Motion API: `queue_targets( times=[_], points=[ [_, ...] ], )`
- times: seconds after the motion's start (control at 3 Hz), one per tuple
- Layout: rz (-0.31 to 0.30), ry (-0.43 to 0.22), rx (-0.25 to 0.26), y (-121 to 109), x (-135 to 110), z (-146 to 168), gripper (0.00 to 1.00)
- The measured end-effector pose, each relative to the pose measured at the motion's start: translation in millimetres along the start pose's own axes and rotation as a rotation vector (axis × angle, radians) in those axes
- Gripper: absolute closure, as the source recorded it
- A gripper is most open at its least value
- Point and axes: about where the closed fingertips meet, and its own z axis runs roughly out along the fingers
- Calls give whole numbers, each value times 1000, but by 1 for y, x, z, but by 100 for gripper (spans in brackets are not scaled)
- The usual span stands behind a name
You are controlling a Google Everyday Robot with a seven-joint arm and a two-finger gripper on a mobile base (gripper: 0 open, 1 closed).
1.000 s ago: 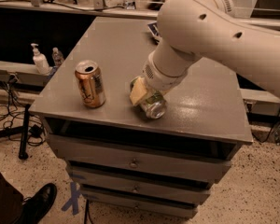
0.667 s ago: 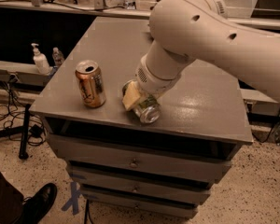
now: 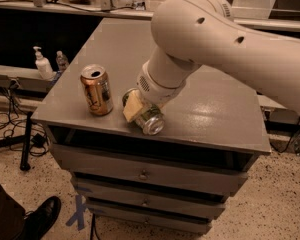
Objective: Move green can near orange can
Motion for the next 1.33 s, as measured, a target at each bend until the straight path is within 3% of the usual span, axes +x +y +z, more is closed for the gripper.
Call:
queue_targets(
  times=[0.67, 1.33],
  points=[
    [-97, 10, -31, 28, -21, 10, 100],
    [-138, 22, -24, 35, -32, 15, 60]
  ],
)
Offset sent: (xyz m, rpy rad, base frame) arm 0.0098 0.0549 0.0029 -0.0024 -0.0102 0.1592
